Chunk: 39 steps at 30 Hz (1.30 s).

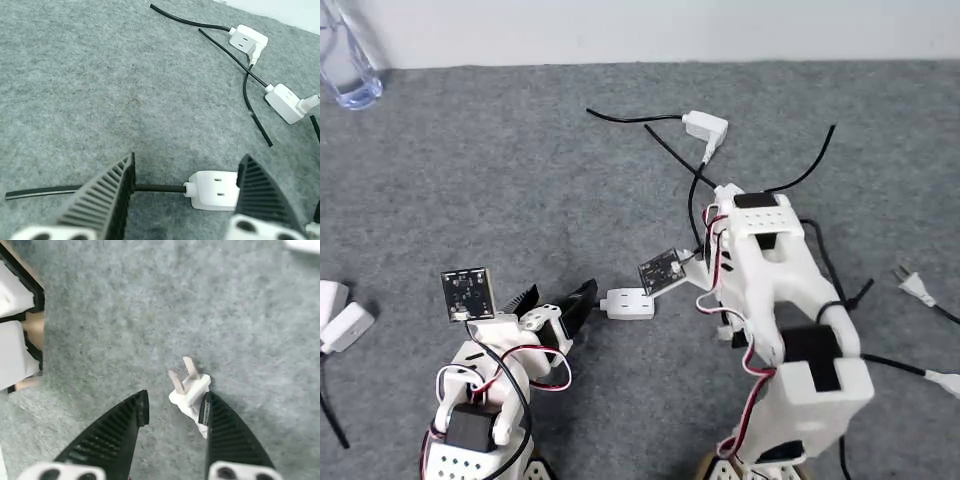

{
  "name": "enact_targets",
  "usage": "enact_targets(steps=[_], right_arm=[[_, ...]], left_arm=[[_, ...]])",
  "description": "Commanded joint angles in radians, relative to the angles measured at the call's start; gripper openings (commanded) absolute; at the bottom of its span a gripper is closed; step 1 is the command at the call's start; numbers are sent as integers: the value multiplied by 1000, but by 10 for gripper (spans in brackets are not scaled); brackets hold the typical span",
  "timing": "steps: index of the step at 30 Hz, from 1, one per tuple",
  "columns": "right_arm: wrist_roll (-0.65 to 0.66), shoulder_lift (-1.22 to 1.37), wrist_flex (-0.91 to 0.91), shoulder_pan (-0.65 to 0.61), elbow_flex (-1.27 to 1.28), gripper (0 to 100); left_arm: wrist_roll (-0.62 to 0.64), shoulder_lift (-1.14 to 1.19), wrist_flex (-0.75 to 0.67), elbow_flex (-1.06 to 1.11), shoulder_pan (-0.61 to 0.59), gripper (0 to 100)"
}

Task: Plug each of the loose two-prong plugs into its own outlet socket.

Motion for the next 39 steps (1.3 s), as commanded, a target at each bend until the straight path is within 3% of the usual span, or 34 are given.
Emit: enact_targets(steps=[1,6,23,31,39], right_arm=[[14,-134,15,21,44,173],[83,-268,2,28,176,173],[84,-320,8,117,247,173],[81,-410,1,39,210,173],[77,-271,-73,-8,221,173]], left_arm=[[2,-3,2,-8,5,311],[2,-3,2,-8,5,311],[2,-3,3,-8,5,311],[2,-2,3,-8,5,311],[2,-2,3,-8,5,311]])
